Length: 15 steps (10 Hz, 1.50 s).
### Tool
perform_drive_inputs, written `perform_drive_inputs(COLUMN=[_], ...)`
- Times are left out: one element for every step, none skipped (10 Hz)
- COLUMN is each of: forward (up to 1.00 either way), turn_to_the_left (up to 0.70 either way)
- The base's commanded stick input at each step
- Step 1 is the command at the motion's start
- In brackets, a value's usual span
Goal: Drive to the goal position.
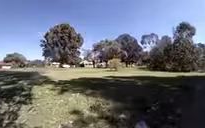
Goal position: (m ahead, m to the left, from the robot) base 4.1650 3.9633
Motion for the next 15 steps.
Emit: perform_drive_inputs(forward=[0.7, 0.7, 0.7, 0.7, 0.7, 0.7, 0.7, 0.7, 0.7, 0.7, 0.7, 0.7, 0.7, 0.7, 0.7], turn_to_the_left=[0.0, 0.0, 0.0, 0.0, 0.27, 0.27, 0.27, 0.27, 0.27, 0.27, 0.27, 0.19, 0.04, 0.0, 0.0])
